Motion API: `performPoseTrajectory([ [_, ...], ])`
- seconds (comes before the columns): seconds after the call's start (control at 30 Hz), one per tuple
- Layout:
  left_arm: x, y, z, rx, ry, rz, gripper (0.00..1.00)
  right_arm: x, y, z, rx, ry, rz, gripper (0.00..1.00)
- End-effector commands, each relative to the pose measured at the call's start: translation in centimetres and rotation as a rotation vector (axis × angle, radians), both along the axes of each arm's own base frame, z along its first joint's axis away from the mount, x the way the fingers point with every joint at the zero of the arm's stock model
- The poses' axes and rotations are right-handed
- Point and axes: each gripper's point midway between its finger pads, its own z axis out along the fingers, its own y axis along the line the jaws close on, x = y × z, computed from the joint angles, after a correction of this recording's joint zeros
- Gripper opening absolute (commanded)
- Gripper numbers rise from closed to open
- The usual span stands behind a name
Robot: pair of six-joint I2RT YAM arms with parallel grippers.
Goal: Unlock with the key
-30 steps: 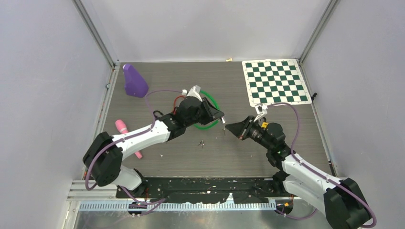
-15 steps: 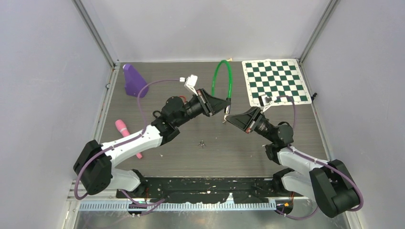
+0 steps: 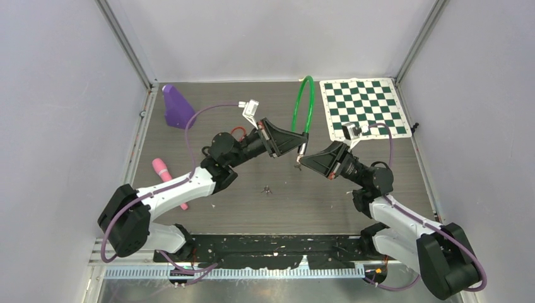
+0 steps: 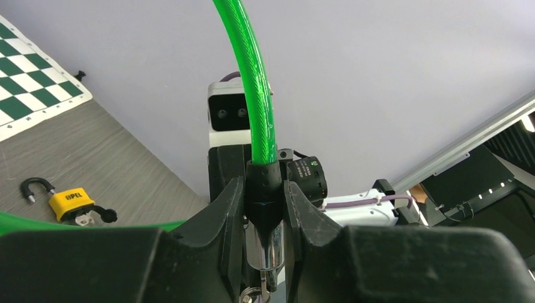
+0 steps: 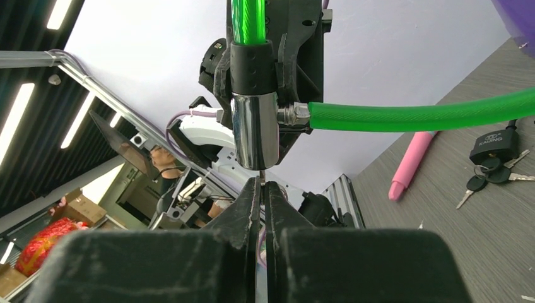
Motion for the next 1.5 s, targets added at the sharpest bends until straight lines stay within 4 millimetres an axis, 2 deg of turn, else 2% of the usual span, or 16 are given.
performPoseTrajectory([
  [0.0,-6.3,0.5,3.7,-0.116,-0.138,-0.248,0.00,4.1,-0.2,-0.7,-0.033,0.089,-0.139,0.06],
  [0.03,-6.0,0.6,3.6,-0.117,-0.130,-0.237,0.00,4.3,-0.2,-1.3,-0.054,0.103,-0.150,0.06],
  [0.13,-4.5,1.0,2.9,-0.119,-0.083,-0.181,0.00,4.8,-0.2,-2.6,-0.117,0.122,-0.183,0.18],
  [0.17,-3.9,1.0,2.5,-0.113,-0.061,-0.157,0.00,5.4,-0.3,-3.8,-0.177,0.127,-0.216,0.23],
  [0.2,-3.2,1.1,2.0,-0.105,-0.038,-0.131,0.00,5.2,-0.5,-3.6,-0.187,0.118,-0.231,0.26],
  [0.27,-2.0,1.1,0.8,-0.079,0.006,-0.081,0.00,5.6,-1.0,-5.0,-0.290,0.121,-0.284,0.34],
  [0.37,-0.6,0.9,-0.5,-0.035,0.045,-0.018,0.00,5.5,-1.9,-4.3,-0.363,0.066,-0.353,0.45],
  [0.47,0.5,0.9,-1.8,0.022,0.074,0.042,0.00,5.5,-3.0,-4.4,-0.451,0.021,-0.418,0.50],
  [0.5,0.9,1.0,-2.2,0.042,0.081,0.063,0.00,5.1,-3.3,-3.9,-0.457,-0.007,-0.436,0.53],
  [0.53,1.2,1.0,-2.6,0.063,0.087,0.084,0.00,5.2,-3.7,-4.2,-0.493,-0.020,-0.459,0.53],
  [0.67,2.5,1.5,-4.1,0.160,0.130,0.168,0.00,4.3,-5.0,-2.6,-0.554,-0.136,-0.523,0.58],
  [0.83,3.3,1.9,-4.7,0.234,0.135,0.220,0.00,3.4,-6.3,-1.1,-0.630,-0.252,-0.578,0.62],
  [0.97,3.6,2.2,-4.8,0.251,0.140,0.243,0.00,3.2,-5.4,0.3,-0.609,-0.236,-0.524,0.63],
  [1.2,3.4,2.0,-4.9,0.260,0.134,0.241,0.00,5.1,-4.2,-0.4,-0.548,-0.040,-0.492,0.64],
  [1.33,3.6,2.1,-4.8,0.257,0.143,0.250,0.00,4.4,-1.8,-1.1,-0.577,-0.047,-0.394,0.64],
  [1.47,3.9,2.2,-4.8,0.264,0.172,0.268,0.00,3.4,-0.2,-2.0,-0.648,-0.109,-0.394,0.64],
])
